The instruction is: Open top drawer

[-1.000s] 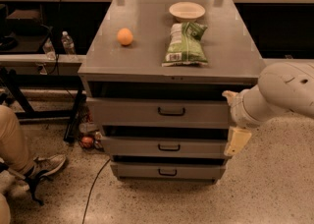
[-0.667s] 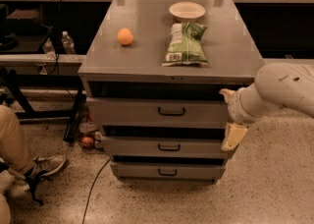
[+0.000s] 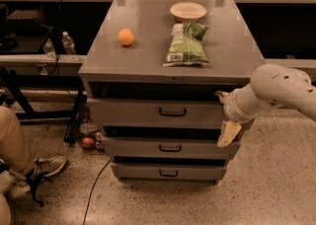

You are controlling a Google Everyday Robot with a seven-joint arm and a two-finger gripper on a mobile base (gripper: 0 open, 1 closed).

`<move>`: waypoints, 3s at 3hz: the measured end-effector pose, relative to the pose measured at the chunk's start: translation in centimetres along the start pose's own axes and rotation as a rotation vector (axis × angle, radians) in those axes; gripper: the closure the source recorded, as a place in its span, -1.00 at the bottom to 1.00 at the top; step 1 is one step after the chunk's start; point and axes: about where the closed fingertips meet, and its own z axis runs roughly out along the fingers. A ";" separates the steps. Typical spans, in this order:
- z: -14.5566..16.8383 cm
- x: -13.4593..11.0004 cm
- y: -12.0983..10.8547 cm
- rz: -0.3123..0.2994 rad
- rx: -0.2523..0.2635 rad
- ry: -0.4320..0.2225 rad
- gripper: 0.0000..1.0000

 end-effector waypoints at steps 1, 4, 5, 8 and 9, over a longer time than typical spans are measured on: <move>1.6 0.2 -0.6 -0.007 -0.018 -0.024 -1.00; 1.3 1.4 1.0 0.018 -0.063 -0.060 0.46; 1.2 1.3 1.0 0.018 -0.063 -0.061 0.90; -0.7 1.5 5.1 0.081 -0.097 -0.060 1.00; -0.7 1.5 5.1 0.081 -0.097 -0.060 1.00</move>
Offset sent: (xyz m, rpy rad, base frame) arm 0.0233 -0.0009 -0.0326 0.0610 0.0447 0.0455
